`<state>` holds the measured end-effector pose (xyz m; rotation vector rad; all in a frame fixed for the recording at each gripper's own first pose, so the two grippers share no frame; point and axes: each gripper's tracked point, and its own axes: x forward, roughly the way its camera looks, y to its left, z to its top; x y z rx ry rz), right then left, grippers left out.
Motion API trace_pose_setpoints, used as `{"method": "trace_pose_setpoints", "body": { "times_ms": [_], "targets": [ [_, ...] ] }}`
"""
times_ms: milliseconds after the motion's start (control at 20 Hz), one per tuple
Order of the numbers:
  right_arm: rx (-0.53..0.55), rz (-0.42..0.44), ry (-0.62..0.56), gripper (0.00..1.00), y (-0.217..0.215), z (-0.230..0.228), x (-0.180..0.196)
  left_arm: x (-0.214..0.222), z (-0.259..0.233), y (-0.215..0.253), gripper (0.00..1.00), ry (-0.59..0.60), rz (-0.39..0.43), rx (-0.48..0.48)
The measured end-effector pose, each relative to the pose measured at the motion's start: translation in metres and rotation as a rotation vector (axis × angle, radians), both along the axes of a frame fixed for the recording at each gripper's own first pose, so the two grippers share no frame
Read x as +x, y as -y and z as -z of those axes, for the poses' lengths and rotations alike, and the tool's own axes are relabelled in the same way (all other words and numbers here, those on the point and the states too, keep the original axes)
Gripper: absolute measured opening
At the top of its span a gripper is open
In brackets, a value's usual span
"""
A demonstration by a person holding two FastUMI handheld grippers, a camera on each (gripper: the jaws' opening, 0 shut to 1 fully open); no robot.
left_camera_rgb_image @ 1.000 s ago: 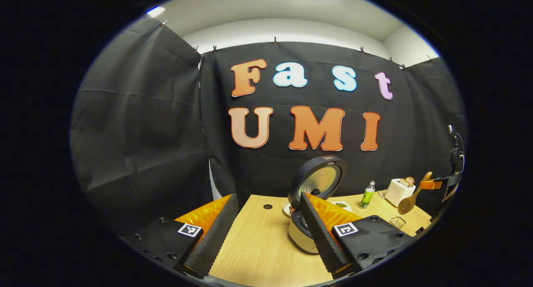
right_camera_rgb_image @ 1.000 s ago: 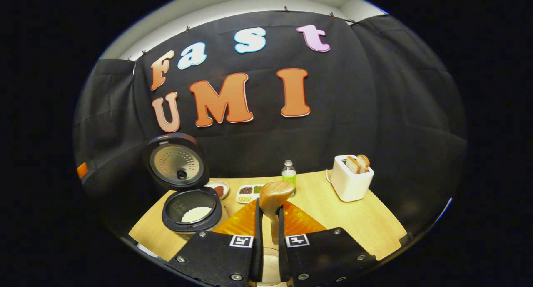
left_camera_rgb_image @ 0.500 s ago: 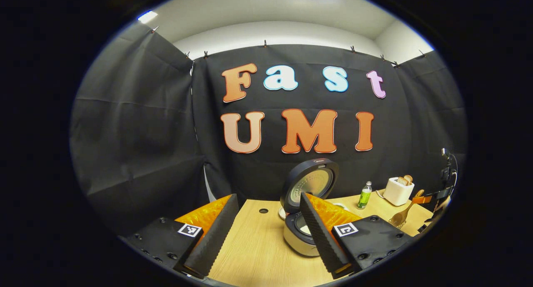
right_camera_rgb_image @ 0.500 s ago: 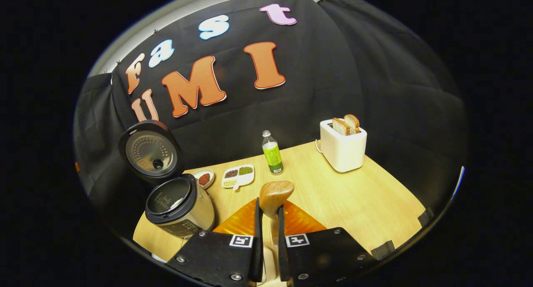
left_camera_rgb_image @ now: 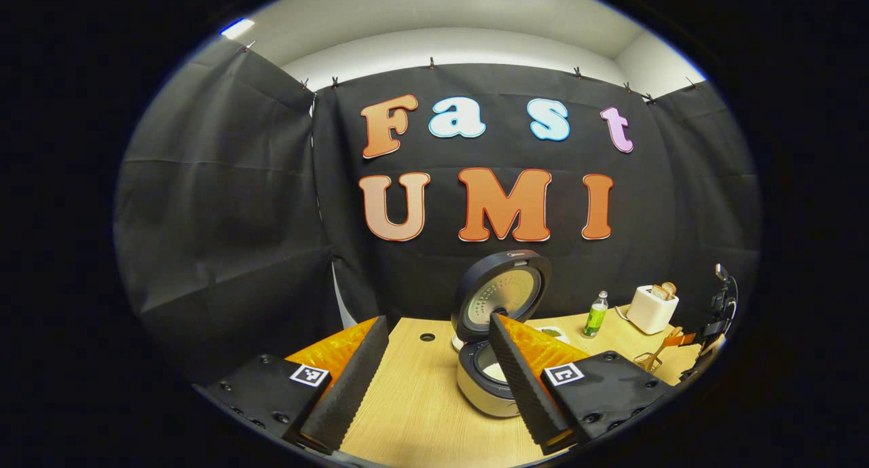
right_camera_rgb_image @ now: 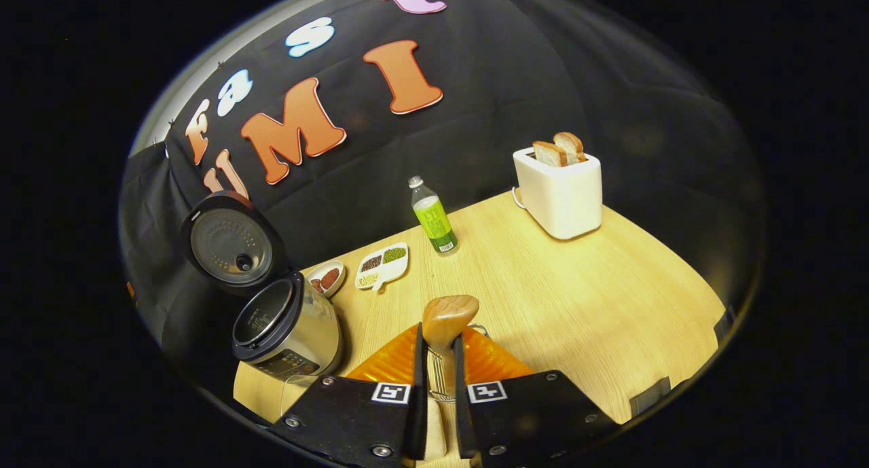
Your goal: Close the left gripper, press the button to open the rice cooker; take a wooden spoon from the chopstick holder with the right hand, scoop a spoonful of rice and pour it into the rice cooker, then put the wooden spoon back into the chopstick holder.
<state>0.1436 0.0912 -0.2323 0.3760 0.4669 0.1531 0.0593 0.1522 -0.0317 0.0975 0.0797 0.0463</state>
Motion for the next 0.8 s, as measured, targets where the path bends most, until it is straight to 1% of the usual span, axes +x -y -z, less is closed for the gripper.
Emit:
{"method": "trace_pose_setpoints", "body": {
  "times_ms": [50,150,200,250,300,350,400,450,500,550,650,800],
  "targets": [
    [0.001,0.010,-0.023,0.15,0.005,0.001,-0.001,0.002,-0.001,0.003,0.98,-0.001,-0.001,0.002],
    [-0.013,0.033,-0.049,0.26,0.020,0.003,-0.003,0.008,-0.004,0.012,0.98,0.002,0.003,0.003],
    [-0.029,0.037,-0.056,0.43,0.027,0.002,-0.003,0.013,-0.007,0.018,0.98,0.003,0.008,-0.001],
    [-0.052,0.044,-0.060,0.47,0.034,0.000,-0.005,0.016,-0.008,0.023,0.98,0.005,0.011,-0.004],
    [-0.081,0.046,-0.057,0.54,0.042,-0.004,-0.006,0.022,-0.009,0.030,0.98,0.006,0.014,-0.005],
    [-0.112,0.051,-0.049,0.66,0.051,-0.011,-0.008,0.026,-0.011,0.034,0.98,0.007,0.012,-0.005],
    [-0.139,0.050,-0.037,0.71,0.058,-0.018,-0.009,0.030,-0.012,0.035,0.98,0.008,-0.008,-0.007],
    [-0.161,0.055,-0.025,0.80,0.062,-0.027,-0.010,0.035,-0.013,0.039,0.98,0.006,-0.010,-0.010],
    [-0.181,0.060,-0.013,0.83,0.068,-0.037,-0.010,0.039,-0.014,0.044,0.98,0.005,-0.017,-0.014],
    [-0.203,0.072,0.004,0.91,0.075,-0.048,-0.010,0.043,-0.015,0.047,1.00,0.009,-0.025,-0.016],
    [-0.233,0.094,0.039,0.95,0.084,-0.077,-0.009,0.052,-0.019,0.059,1.00,0.007,-0.018,-0.031],
    [-0.259,0.115,0.135,0.95,0.094,-0.134,-0.011,0.070,-0.024,0.079,0.99,0.000,0.009,-0.065]
  ]
}}
